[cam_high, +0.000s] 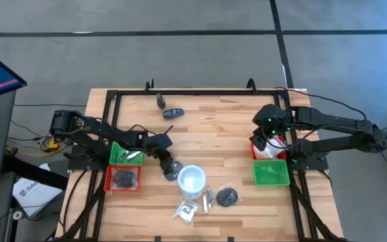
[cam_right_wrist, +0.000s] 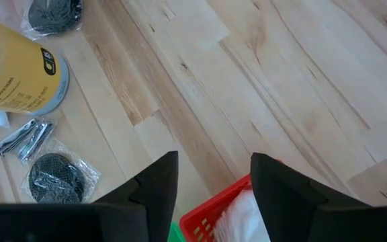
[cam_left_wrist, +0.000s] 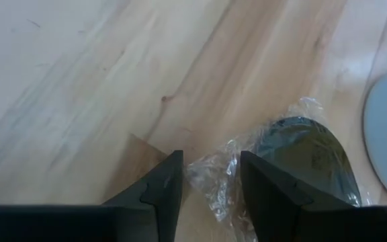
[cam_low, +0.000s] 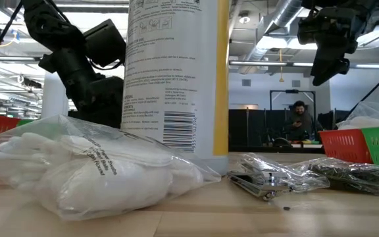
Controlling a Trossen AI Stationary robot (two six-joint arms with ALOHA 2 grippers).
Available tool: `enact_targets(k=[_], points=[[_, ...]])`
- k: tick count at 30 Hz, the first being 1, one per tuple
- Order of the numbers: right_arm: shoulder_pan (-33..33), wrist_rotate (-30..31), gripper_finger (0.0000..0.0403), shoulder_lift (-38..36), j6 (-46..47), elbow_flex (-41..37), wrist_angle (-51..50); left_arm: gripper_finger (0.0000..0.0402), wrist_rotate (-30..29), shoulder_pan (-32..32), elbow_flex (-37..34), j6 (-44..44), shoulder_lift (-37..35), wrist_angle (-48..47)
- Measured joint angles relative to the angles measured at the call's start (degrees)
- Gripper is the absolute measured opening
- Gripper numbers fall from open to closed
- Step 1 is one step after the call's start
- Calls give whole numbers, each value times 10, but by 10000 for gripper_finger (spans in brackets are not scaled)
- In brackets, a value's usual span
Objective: Pick & Place Travel size toiletries
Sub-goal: Put the black hairbrush into the left red bin
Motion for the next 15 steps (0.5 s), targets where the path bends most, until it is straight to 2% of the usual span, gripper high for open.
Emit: enact_targets(k=[10,12,15], points=[[0,0,175,0,0,0,0,135,37,-3,-1,16,0,-4],[0,0,176,0,0,0,0,120,42,-6,-1,32,0,-6],[0,0,178,0,0,0,0,75,50,-11,-1,63,1,-9]])
